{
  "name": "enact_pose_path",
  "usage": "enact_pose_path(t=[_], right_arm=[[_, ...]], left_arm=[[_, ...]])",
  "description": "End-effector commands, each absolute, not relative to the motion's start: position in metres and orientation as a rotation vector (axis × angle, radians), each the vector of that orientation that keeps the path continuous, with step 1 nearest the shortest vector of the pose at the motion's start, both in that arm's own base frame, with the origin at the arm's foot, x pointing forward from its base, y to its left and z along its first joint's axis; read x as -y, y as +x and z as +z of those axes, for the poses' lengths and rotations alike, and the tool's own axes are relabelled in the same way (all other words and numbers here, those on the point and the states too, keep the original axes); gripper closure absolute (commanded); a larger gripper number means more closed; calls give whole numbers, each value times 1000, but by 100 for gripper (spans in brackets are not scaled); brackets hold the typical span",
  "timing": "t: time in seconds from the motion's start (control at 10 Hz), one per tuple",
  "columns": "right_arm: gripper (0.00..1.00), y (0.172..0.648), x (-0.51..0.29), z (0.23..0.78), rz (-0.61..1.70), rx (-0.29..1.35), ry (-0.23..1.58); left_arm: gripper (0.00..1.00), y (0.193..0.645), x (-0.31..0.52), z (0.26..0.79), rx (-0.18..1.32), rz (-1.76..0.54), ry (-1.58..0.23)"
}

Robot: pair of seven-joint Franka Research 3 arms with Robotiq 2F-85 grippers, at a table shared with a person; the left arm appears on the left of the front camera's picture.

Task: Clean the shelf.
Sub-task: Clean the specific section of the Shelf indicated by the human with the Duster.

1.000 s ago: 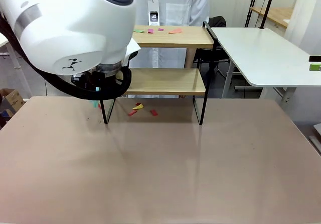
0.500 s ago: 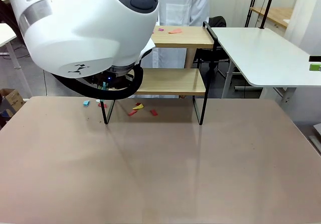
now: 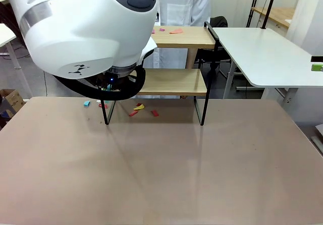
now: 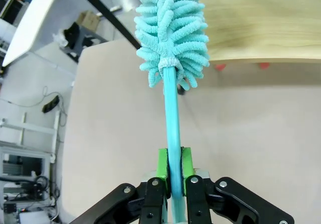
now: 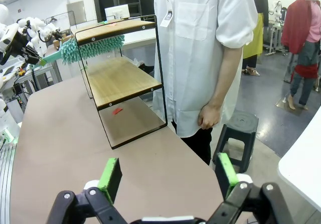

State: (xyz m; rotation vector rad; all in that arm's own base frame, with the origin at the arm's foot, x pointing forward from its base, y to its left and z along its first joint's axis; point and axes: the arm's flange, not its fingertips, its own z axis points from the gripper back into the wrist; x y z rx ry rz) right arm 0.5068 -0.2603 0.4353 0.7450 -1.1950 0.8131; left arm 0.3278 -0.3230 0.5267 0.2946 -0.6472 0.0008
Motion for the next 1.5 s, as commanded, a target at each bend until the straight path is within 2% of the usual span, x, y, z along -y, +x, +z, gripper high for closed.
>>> enact_pose_path(t=[0.0, 0.5, 1.0, 1.3, 1.4], right_arm=[[0, 507, 259, 438, 818, 1196, 743], [0, 507, 259, 438, 818, 1196, 743], [0, 507, 259, 438, 818, 1196, 743], [0, 507, 259, 438, 818, 1196, 743], [0, 507, 259, 438, 818, 1196, 743]], left_arm=[[87, 319, 300, 529, 644, -19, 220], [87, 307, 266, 540, 572, -173, -124], [87, 292, 221, 552, 462, -527, -414], [87, 287, 186, 568, 362, -640, -471], [87, 286, 175, 570, 275, -709, -431]])
